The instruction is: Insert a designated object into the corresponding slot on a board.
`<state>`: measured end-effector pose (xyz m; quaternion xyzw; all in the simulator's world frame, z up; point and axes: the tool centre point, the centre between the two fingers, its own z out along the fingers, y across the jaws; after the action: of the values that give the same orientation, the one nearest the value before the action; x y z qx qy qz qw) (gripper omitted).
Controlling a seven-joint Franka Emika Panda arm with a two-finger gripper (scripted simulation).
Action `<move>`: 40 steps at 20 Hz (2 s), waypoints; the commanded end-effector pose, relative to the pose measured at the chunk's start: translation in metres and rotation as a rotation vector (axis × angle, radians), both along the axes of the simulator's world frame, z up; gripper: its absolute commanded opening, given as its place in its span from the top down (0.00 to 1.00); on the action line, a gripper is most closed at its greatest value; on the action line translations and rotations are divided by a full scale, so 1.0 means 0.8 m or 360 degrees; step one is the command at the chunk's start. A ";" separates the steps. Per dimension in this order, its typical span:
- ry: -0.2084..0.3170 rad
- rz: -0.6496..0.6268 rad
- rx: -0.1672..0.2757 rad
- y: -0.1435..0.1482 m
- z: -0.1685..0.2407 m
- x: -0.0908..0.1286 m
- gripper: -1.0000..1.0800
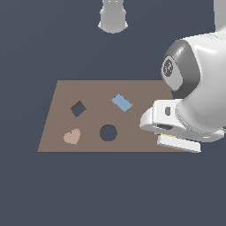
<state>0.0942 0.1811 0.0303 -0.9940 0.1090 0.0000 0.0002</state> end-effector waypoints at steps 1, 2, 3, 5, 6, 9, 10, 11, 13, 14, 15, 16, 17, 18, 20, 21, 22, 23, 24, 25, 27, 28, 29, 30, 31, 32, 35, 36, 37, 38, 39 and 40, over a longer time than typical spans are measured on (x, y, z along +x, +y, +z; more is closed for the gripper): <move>0.0000 0.0016 0.0000 0.000 0.000 -0.002 1.00; 0.0000 0.0026 0.0000 0.000 0.000 -0.004 1.00; 0.0000 0.0039 0.0000 0.001 0.000 -0.005 1.00; 0.0000 0.0070 0.0000 0.001 0.000 -0.010 1.00; 0.0000 0.0088 0.0000 0.001 0.000 -0.012 1.00; 0.0000 0.0158 0.0000 0.001 0.001 -0.022 1.00; 0.0000 0.0186 0.0000 0.001 0.001 -0.026 1.00; 0.0000 0.0216 0.0000 0.001 0.001 -0.030 1.00; 0.0000 0.0283 0.0000 0.001 0.001 -0.039 1.00; 0.0000 0.0321 0.0000 0.000 0.001 -0.044 1.00; 0.0000 0.0361 0.0000 0.000 0.001 -0.050 1.00; -0.0001 0.0403 0.0000 -0.001 0.001 -0.055 1.00; -0.0001 0.0447 0.0000 -0.002 0.002 -0.061 1.00; -0.0001 0.0494 0.0000 -0.003 0.002 -0.068 1.00; -0.0001 0.0594 0.0000 -0.006 0.002 -0.081 1.00; -0.0001 0.0647 0.0000 -0.008 0.002 -0.088 1.00; -0.0001 0.0702 0.0000 -0.011 0.002 -0.095 1.00; -0.0001 0.0759 0.0000 -0.013 0.003 -0.103 1.00; -0.0001 0.0818 0.0000 -0.017 0.003 -0.110 1.00; -0.0001 0.0879 0.0000 -0.020 0.003 -0.118 1.00; -0.0001 0.1005 0.0000 -0.028 0.003 -0.133 1.00; -0.0001 0.1068 -0.0001 -0.032 0.004 -0.140 1.00; -0.0001 0.1130 -0.0001 -0.037 0.004 -0.147 1.00; -0.0002 0.1191 -0.0001 -0.042 0.004 -0.154 1.00; -0.0002 0.1252 -0.0001 -0.047 0.004 -0.161 1.00; -0.0002 0.1312 -0.0001 -0.052 0.004 -0.167 1.00; -0.0002 0.1487 -0.0001 -0.069 0.005 -0.184 1.00; -0.0002 0.1544 -0.0001 -0.075 0.005 -0.189 1.00; -0.0002 0.1600 -0.0001 -0.081 0.005 -0.194 1.00; -0.0002 0.1655 -0.0001 -0.087 0.005 -0.199 1.00; -0.0002 0.1710 -0.0001 -0.093 0.005 -0.203 1.00; -0.0002 0.1764 -0.0001 -0.099 0.006 -0.207 1.00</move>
<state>-0.0663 0.1092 0.0344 -0.9139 -0.4060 -0.0001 0.0000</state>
